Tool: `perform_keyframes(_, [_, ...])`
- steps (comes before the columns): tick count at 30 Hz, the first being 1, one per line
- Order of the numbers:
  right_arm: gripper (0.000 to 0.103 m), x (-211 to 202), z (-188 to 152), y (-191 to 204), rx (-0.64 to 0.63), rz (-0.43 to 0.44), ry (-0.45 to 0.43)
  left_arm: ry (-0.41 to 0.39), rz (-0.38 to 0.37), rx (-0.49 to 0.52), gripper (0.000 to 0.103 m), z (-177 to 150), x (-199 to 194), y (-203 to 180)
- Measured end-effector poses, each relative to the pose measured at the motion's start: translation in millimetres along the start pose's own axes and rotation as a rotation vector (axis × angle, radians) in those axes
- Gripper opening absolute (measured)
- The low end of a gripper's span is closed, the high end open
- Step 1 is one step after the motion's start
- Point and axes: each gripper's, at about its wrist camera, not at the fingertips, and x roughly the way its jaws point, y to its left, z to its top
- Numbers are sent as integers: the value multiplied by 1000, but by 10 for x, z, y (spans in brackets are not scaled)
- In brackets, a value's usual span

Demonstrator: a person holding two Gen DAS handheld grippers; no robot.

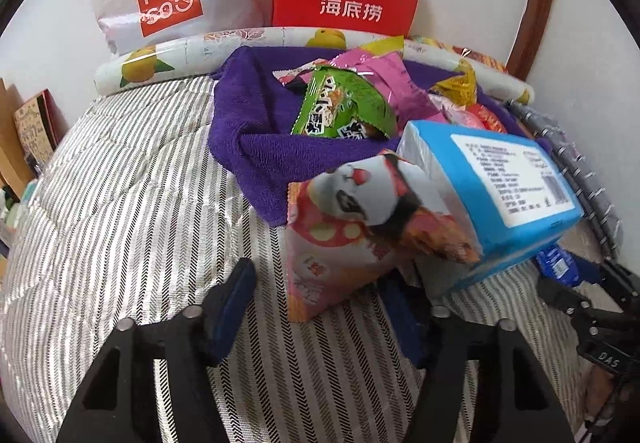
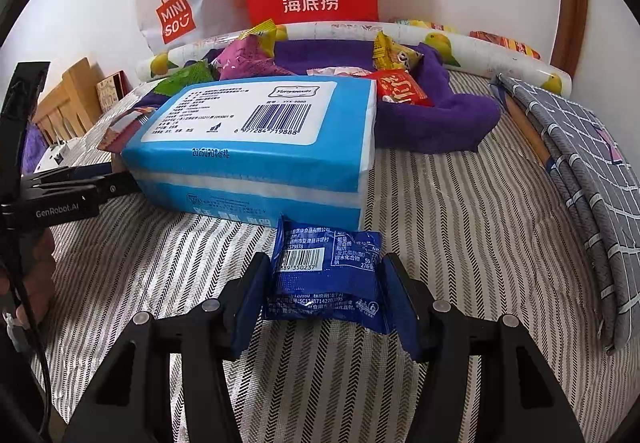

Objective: Organize snacks
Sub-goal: 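Grasp the panda-print pink bag with left tool while right tool holds blue packet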

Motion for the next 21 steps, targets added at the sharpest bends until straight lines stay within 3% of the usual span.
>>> perform_keyframes(5, [58, 0, 3, 0, 0, 0, 0, -8, -29, -27, 51, -1, -10, 53])
perform_keyframes(7, [58, -1, 4, 2, 0, 0, 0, -9, -28, -26, 41, -3, -13, 50])
perform_keyframes(21, [54, -56, -7, -32, 20, 0, -23, -20, -31, -58, 35, -93, -134, 69])
